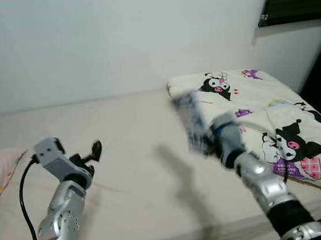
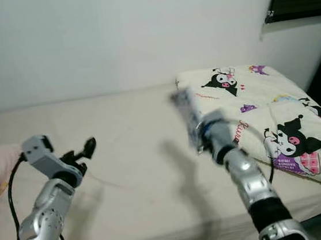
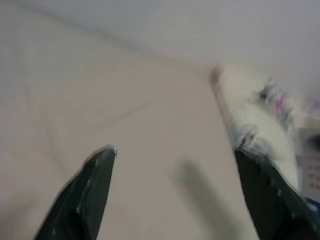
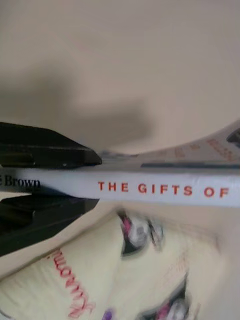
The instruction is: Clean up the room
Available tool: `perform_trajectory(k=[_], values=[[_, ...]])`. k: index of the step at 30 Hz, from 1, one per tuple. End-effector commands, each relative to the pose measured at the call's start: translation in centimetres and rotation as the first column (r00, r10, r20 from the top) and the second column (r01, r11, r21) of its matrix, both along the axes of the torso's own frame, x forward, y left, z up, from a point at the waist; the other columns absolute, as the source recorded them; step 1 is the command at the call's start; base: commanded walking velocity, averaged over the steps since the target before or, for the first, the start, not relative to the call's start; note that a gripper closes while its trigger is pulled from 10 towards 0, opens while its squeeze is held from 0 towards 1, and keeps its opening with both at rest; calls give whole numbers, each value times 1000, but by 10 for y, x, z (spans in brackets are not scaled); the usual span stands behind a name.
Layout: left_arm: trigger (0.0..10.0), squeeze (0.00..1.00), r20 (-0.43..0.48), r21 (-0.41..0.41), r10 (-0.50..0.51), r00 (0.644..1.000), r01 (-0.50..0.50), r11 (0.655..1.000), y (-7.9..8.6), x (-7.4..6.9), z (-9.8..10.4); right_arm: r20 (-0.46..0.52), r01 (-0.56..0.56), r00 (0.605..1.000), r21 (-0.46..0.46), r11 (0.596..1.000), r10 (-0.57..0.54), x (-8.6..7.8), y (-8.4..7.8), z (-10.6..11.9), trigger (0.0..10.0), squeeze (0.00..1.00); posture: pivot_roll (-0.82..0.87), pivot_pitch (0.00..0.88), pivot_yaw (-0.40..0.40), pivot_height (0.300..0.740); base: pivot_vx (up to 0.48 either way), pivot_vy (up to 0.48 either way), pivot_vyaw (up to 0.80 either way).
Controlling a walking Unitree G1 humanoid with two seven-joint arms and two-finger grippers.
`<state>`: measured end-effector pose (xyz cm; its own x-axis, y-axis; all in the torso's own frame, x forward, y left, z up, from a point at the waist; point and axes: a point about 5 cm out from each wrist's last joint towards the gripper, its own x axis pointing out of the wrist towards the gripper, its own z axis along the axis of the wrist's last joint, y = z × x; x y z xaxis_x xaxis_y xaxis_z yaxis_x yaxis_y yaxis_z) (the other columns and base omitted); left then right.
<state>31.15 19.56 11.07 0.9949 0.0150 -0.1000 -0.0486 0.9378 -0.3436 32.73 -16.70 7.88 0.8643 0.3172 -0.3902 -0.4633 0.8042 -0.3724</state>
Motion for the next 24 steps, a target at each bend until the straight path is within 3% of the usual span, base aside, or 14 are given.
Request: perform_trajectory(k=[1,5,7,11,12,14,16,17,18,19,20,21,23,24], values=[[10000,0,-37,54,3,999,-1,999,-1,-3,-8,-41,-100,995,-125,987,96,-6,3,-10,10000,0,24,0,-56,730,0,0,0],[10000,0,-55,-37,-58,997,56,998,-11,-5,-9,-34,-138,990,-262,955,134,-9,3,-18,10000,0,22,0,-57,730,0,0,0],[10000,0,-67,-191,-137,988,122,974,-22,-7,-9,27,-133,988,-369,920,154,-6,3,-17,10000,0,24,0,-57,730,0,0,0],[10000,0,-66,-233,-164,984,145,962,-26,-7,-10,53,-130,985,-407,904,165,-5,3,-16,10000,0,24,0,-57,730,0,0,0],[10000,1000,-72,-240,-205,976,182,954,-31,-8,-11,91,-133,977,-459,879,195,-3,5,-14,10000,0,19,0,-53,730,0,0,0],[10000,1000,-77,-219,-229,970,208,953,-33,-9,-12,110,-139,969,-490,861,219,-1,7,-12,10000,0,18,0,-52,730,0,0,0],[10000,1000,-64,12,-290,955,292,956,-39,-9,-8,114,-176,955,-525,832,274,-1,11,-11,10000,0,18,0,-52,730,0,0,0],[10000,1000,-64,12,-290,955,292,956,-39,-9,-8,114,-176,955,-525,832,274,-1,11,-11,10000,0,18,0,-52,730,0,0,0],[10000,1000,-53,196,-341,938,345,918,-44,-9,-5,83,-226,946,-526,820,313,-2,15,-13,10000,0,17,1,-51,730,0,0,0],[10000,1000,-53,286,-383,922,382,879,-50,-9,-4,57,-266,937,-525,808,345,-3,18,-14,10000,0,17,1,-51,730,0,0,0],[10000,1000,-53,286,-383,922,382,879,-50,-9,-4,57,-266,937,-525,808,345,-3,18,-14,10000,0,17,1,-51,730,0,0,0],[10000,31,-79,228,-371,925,379,897,-51,-8,-7,45,-303,923,-529,793,383,-4,23,-14,10000,0,14,1,-49,730,0,0,0],[10000,0,-163,-2,-340,926,344,939,-52,-5,-18,52,-364,889,-524,770,456,-6,34,-13,10000,0,14,1,-49,730,0,0,0],[10000,0,-163,-2,-340,926,344,939,-52,-5,-18,52,-364,889,-524,770,456,-6,34,-13,10000,0,14,1,-49,730,0,0,0]])
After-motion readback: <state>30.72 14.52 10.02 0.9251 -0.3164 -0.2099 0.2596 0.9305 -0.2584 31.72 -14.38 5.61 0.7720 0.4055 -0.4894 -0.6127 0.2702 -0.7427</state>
